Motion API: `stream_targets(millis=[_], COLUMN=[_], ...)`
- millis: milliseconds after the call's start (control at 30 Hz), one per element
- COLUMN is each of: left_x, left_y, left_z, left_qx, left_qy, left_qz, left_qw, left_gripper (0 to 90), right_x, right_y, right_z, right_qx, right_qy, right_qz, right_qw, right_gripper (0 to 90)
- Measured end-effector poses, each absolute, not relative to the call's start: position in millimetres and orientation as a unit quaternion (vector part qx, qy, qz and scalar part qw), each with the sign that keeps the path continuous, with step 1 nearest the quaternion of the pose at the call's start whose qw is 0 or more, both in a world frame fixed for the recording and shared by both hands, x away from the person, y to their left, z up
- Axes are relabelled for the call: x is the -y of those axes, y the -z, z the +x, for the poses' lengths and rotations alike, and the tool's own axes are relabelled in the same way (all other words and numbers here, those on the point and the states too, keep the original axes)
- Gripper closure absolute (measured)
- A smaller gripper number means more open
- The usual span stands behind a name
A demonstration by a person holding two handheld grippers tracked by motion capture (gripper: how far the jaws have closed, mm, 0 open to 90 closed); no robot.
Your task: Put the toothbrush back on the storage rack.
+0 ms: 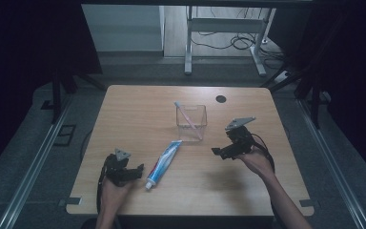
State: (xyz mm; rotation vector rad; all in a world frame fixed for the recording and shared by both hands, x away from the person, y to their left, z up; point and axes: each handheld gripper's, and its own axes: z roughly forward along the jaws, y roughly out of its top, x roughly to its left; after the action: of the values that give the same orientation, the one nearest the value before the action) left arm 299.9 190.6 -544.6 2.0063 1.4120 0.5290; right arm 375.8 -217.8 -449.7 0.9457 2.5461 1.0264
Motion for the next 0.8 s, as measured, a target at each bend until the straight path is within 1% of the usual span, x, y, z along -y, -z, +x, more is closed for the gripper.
stream_targets(millis=[800], left_x=[-190], left_y=[545], left_z=[300], left_qx=[-0.534], left_qy=[-0.201], left_qz=[0.760], left_qw=[0.311], left_gripper=[13.9], right_x=[256], right_y=[486], right_z=[345], right_qx=[-0.859], right_qy=[-0.351], right_qz=[0.350], right_qw=[0.127], right_gripper=[5.3])
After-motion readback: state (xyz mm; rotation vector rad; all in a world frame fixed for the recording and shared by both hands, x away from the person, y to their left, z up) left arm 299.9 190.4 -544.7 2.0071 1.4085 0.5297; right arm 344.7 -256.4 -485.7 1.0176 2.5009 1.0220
